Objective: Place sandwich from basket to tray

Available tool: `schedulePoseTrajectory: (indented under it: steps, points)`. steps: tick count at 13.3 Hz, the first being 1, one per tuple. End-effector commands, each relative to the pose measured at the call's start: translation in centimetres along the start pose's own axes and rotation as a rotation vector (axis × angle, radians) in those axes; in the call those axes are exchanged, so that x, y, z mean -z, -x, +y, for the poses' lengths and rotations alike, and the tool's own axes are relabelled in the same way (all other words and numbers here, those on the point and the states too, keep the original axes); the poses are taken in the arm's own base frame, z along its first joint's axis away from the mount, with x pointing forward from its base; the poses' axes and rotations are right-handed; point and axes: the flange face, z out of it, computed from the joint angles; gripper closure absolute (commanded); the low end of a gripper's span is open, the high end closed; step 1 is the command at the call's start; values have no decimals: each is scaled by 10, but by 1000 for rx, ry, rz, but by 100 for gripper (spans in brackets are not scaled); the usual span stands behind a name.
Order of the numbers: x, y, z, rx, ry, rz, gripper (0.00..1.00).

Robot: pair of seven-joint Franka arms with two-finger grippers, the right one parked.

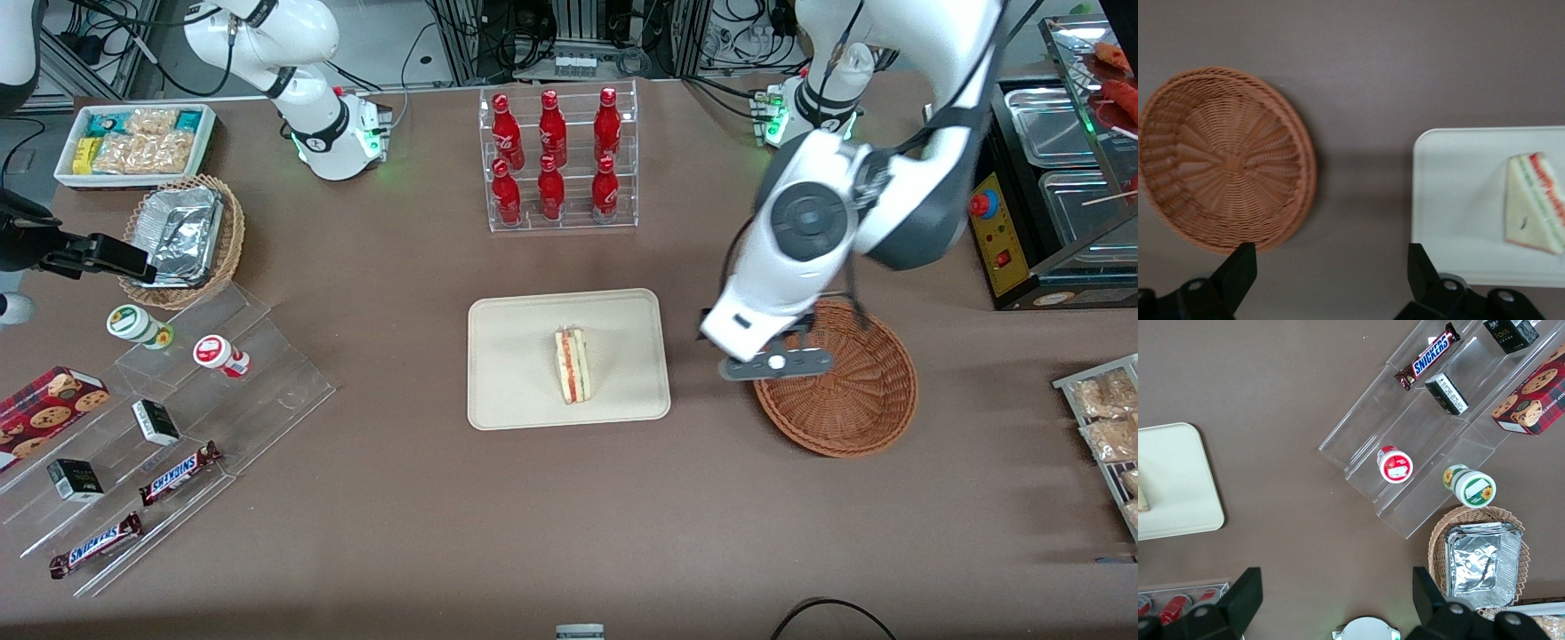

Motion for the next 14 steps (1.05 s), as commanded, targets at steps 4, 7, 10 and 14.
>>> schedulePoseTrajectory:
  steps: [4, 7, 10, 14]
  points:
    - [32, 30, -89, -125, 9, -31, 0]
    - [50, 38, -137, -206, 38, -92, 0]
    - [75, 42, -170, -237, 49, -119, 0]
    - [107, 40, -212, -228, 61, -126, 0]
